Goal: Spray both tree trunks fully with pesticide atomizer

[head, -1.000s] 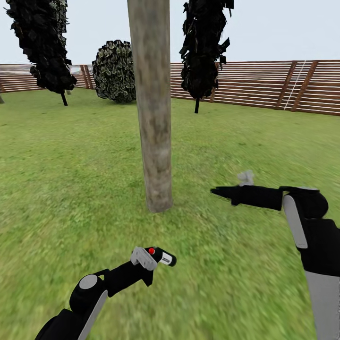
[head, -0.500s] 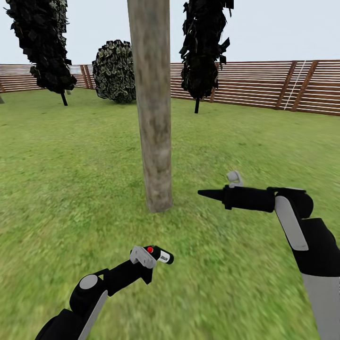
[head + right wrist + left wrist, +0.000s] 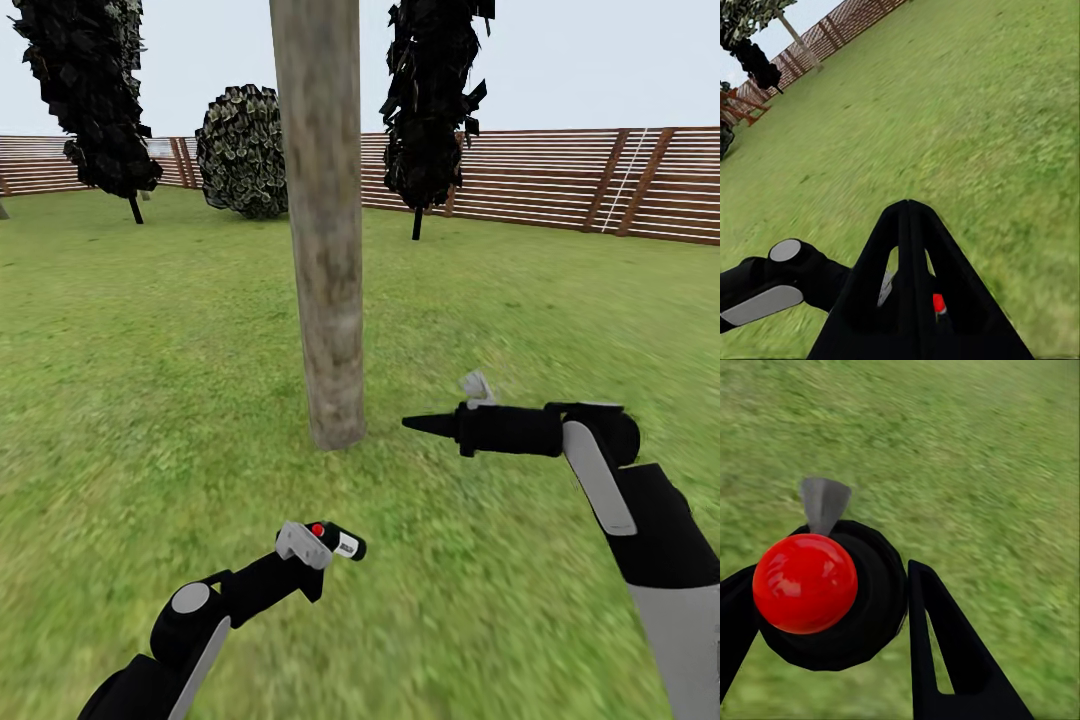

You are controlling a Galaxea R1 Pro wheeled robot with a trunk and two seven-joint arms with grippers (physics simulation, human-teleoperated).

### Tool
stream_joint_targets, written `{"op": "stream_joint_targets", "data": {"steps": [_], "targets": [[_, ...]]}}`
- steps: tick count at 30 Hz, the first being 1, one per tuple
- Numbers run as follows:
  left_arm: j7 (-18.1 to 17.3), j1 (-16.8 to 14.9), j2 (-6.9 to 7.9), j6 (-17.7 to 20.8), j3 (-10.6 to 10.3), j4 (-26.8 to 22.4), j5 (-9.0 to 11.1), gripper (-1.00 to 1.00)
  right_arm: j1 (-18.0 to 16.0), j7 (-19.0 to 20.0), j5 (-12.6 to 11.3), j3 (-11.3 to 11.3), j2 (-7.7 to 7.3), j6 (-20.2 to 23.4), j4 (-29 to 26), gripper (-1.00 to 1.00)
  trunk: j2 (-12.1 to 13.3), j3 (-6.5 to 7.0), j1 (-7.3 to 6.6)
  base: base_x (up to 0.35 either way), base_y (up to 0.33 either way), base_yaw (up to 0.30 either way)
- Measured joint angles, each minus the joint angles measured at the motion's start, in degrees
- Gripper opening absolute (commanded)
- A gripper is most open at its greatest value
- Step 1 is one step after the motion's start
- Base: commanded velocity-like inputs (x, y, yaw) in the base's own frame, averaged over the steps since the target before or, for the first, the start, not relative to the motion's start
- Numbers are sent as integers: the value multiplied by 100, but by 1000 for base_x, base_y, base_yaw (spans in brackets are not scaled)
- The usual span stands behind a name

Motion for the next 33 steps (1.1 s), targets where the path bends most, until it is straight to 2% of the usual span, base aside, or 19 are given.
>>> {"op": "stream_joint_targets", "data": {"steps": [12,33], "targets": [[144,-3,0,-1,-85,109,2,-100,21,-44,32,830,49,0,13,-100,0,0,0,0,0,0],[148,-3,0,-1,-123,128,2,-100,104,-44,16,1186,74,0,38,-100,0,0,0,0,0,0]]}}
